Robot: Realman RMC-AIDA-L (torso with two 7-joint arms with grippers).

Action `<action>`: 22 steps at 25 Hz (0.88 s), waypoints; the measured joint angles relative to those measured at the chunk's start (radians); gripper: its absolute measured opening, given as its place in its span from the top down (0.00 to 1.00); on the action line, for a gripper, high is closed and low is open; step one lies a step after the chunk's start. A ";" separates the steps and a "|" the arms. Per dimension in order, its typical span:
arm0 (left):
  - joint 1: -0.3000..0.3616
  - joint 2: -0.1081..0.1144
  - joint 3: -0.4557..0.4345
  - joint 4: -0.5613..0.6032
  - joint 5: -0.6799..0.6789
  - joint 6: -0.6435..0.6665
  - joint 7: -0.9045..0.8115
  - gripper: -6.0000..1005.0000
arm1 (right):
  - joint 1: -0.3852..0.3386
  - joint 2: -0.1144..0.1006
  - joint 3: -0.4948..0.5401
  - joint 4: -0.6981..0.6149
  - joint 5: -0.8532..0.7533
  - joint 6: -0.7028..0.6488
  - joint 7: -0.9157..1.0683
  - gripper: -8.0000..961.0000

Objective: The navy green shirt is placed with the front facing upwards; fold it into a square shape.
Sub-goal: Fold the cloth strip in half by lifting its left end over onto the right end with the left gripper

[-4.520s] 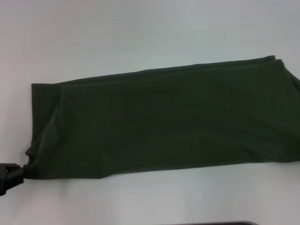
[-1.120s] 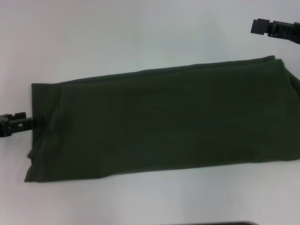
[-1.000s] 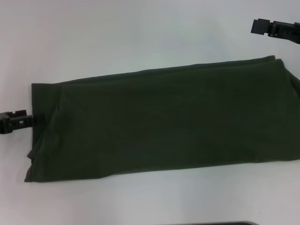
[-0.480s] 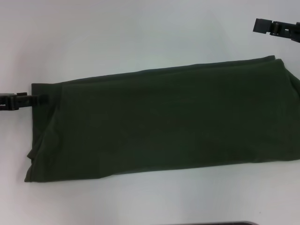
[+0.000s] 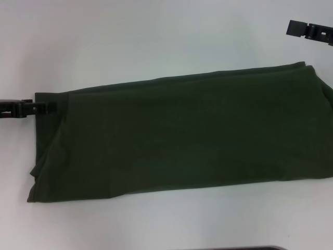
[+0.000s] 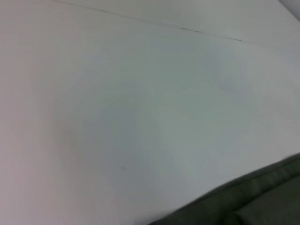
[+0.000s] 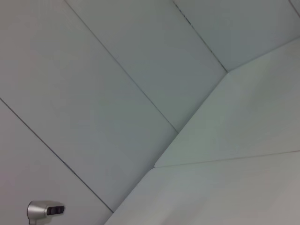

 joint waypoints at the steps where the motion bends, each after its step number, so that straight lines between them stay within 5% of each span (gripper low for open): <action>1: 0.000 0.000 0.000 0.000 0.000 -0.005 0.000 0.12 | 0.000 0.000 0.002 0.000 0.000 0.000 0.000 0.08; 22: 0.005 0.003 0.001 0.000 0.060 0.033 -0.006 0.12 | 0.000 -0.003 0.002 0.000 0.000 0.002 0.000 0.08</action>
